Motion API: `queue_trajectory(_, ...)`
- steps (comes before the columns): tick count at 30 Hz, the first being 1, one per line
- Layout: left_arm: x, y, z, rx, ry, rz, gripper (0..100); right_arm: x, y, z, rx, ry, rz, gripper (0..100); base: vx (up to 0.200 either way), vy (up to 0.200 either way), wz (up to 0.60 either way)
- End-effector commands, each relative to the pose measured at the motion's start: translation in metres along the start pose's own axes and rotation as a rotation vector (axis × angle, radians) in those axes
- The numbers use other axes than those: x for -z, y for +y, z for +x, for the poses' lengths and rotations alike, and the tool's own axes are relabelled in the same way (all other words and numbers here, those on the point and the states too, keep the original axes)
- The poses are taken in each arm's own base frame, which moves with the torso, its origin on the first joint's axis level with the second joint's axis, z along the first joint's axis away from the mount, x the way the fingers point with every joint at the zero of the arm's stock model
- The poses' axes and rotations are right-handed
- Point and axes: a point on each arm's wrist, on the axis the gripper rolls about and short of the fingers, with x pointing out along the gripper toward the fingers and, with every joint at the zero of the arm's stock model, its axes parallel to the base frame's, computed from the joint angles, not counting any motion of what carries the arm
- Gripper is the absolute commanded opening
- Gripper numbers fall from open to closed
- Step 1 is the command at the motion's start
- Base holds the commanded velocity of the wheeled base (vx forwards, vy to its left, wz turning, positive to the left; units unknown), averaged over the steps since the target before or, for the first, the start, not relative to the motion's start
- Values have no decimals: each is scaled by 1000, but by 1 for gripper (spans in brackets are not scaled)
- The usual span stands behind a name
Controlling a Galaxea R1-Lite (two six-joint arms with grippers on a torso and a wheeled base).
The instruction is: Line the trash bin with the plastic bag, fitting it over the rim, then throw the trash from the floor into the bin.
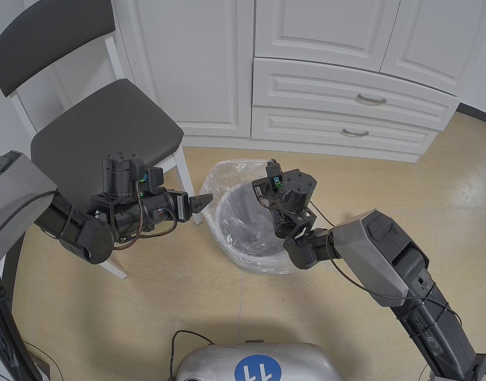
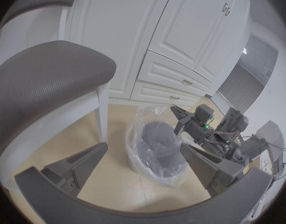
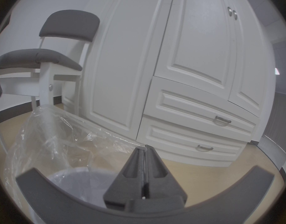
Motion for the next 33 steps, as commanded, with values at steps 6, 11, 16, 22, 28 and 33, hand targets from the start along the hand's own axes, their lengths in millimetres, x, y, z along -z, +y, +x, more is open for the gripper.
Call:
queue_trajectory(6,-9,-6,-10,9,-29,7,100,13,-4,4,30,-9,-3,0,0,0,0)
queue_trajectory(11,-9,-6,-10,7,-26,10,100,14,-13,9,47,-10,-6,0,0,0,0)
queue_trajectory(16,-9,-7,-10,5,-28,12,100,8,-32,18,78,-20,-5,100,0,0,0)
queue_trajectory(22,-8,-8,-10,7,-26,15,100,6,-47,24,95,-57,7,100,0,0,0)
queue_trajectory(28,-9,-7,-10,5,-28,15,100,-17,-52,17,33,-26,-25,100,0,0,0)
queue_trajectory(33,-8,-8,-10,7,-26,15,100,-27,-57,7,-62,148,10,100,0,0,0)
